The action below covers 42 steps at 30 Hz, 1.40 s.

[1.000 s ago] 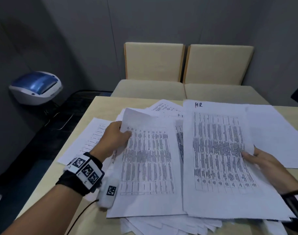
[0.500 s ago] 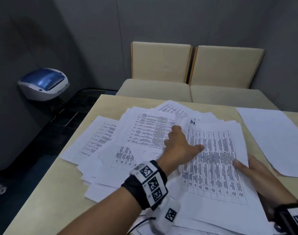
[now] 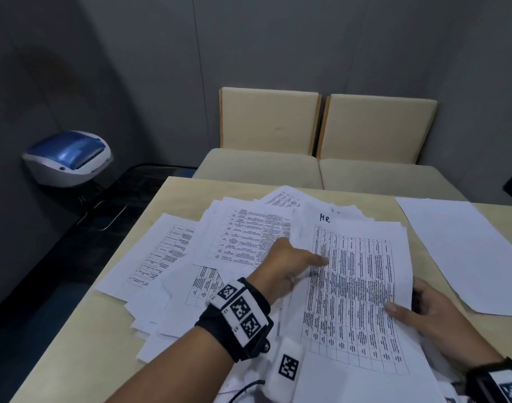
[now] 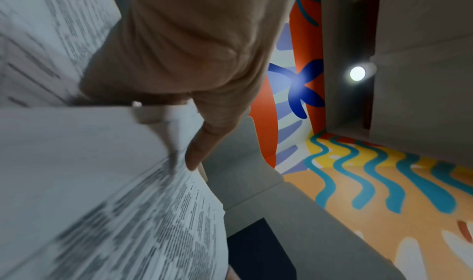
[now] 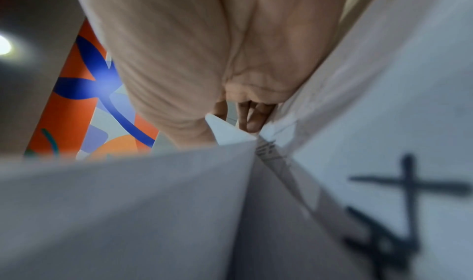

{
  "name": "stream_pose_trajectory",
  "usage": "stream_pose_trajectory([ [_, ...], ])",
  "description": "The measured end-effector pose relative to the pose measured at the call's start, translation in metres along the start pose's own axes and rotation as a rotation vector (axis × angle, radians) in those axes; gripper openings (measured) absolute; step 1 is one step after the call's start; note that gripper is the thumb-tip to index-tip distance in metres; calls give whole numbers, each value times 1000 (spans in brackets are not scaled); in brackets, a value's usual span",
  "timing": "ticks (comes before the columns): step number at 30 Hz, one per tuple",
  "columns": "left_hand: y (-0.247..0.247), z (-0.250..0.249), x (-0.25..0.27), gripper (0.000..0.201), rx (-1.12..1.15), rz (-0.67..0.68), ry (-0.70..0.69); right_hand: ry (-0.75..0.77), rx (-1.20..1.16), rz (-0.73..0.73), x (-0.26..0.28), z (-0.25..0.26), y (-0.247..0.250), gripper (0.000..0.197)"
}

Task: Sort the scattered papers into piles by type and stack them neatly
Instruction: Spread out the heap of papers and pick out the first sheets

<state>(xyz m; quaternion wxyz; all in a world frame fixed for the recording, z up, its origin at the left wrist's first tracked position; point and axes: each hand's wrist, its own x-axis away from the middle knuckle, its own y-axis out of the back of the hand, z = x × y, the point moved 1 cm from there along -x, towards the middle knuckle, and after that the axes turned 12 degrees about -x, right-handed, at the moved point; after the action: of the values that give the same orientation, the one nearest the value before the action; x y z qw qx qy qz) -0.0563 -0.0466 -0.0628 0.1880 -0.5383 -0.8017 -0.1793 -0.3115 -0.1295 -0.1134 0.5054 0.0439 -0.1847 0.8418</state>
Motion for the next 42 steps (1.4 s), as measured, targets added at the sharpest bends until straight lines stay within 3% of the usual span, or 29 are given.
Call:
stream_pose_trajectory([
  [2, -4, 7, 2, 45, -143, 0, -109, 21, 21, -41, -2, -1, 3, 56],
  [5, -2, 7, 21, 22, -182, 64, -298, 136, 159, -133, 3, 12, 2, 73],
  [8, 12, 0, 36, 28, -147, 164, -416, 181, 152, -137, 11, 31, -3, 74],
  [12, 24, -7, 48, 42, -137, 206, -429, 344, 172, -23, 24, 53, -43, 19],
  [16, 27, -25, 56, 56, -133, -2, -516, 539, 228, -64, 33, 84, -79, 22],
  [18, 34, -43, 66, 49, -66, -94, -595, 602, 243, -45, 37, 104, -93, 22],
  [22, 58, -73, 89, 30, -49, -162, -775, 643, 204, 46, 44, 136, -117, 23],
  [24, 69, -80, 97, 40, -76, -140, -831, 641, 184, 90, 46, 143, -124, 24],
  [26, 78, -78, 98, 53, -63, -104, -821, 640, 154, 104, 43, 139, -125, 30],
  [30, 79, -67, 95, 41, -97, -69, -771, 590, 110, 108, 32, 118, -124, 41],
  [36, 76, -64, 92, 24, -146, -85, -730, 616, 179, 136, 22, 110, -119, 34],
  [39, 69, -53, 87, 20, -159, -90, -678, 549, 255, 155, 14, 86, -107, 34],
  [42, 71, -53, 77, 26, -67, -55, -658, 499, 254, 75, 2, 62, -83, 29],
])
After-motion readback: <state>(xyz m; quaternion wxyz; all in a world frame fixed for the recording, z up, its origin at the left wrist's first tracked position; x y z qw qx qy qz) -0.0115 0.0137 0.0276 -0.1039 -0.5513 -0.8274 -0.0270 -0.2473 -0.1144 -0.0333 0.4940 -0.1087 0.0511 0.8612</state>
